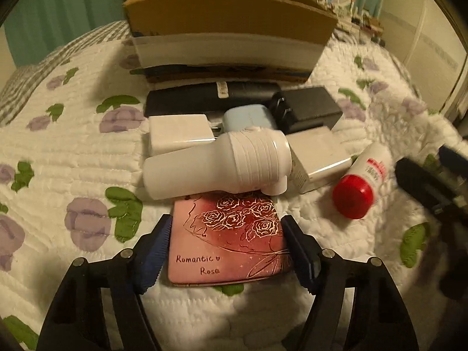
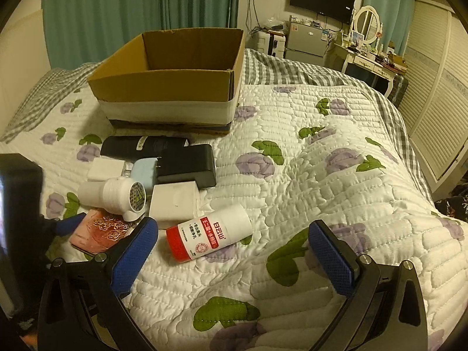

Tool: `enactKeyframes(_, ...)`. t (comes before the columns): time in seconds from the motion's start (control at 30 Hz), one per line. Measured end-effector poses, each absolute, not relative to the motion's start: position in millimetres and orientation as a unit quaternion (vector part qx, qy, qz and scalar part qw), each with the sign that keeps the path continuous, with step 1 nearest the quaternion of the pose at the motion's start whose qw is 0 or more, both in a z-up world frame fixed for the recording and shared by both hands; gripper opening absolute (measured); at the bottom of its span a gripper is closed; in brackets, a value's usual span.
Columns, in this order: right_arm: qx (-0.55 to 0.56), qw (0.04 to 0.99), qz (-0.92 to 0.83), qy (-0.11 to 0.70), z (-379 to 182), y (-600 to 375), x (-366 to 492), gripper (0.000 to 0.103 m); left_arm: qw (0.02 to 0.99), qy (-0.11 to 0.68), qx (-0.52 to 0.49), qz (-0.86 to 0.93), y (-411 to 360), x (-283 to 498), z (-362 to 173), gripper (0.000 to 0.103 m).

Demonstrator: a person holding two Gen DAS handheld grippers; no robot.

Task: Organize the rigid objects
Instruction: 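Grasp the pink card case with the left gripper while the right gripper approaches the red-capped bottle, then grasp the red-capped white bottle with the right gripper and lift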

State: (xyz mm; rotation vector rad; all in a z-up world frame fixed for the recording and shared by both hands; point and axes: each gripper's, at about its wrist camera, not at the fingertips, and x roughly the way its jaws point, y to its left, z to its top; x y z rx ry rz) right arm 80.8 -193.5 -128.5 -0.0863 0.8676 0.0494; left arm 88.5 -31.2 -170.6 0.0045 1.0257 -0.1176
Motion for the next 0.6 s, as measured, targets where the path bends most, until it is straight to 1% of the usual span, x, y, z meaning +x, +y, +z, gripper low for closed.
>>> enactKeyframes(0.17, -0.062, 0.901, 0.019, 0.430, -131.7, -183.9, 81.0, 0.103, 0.883, 0.465, -0.021, -0.055, -9.8, 67.2, -147.3, 0.073)
enactKeyframes(0.4, -0.069, 0.880, -0.020, 0.469, -146.9, -172.7, 102.4, 0.103, 0.902, 0.428, -0.040, -0.037, 20.9, 68.3, -129.7, 0.073)
enactKeyframes(0.43, -0.067, 0.878, -0.022, 0.474, -149.6, -171.2, 106.9, 0.102, 0.905, 0.423, -0.040, -0.034, 20.1, 72.2, -127.8, 0.073)
enactKeyframes(0.5, -0.060, 0.872, -0.022, 0.486, -157.3, -169.2, 114.5, 0.096, 0.911, 0.409, -0.035, -0.029, 22.5, 71.6, -122.8, 0.073)
enactKeyframes(0.6, -0.049, 0.860, -0.019, 0.508, -171.9, -166.3, 129.1, 0.096, 0.912, 0.407, -0.043, -0.033, 25.9, 73.6, -121.4, 0.073)
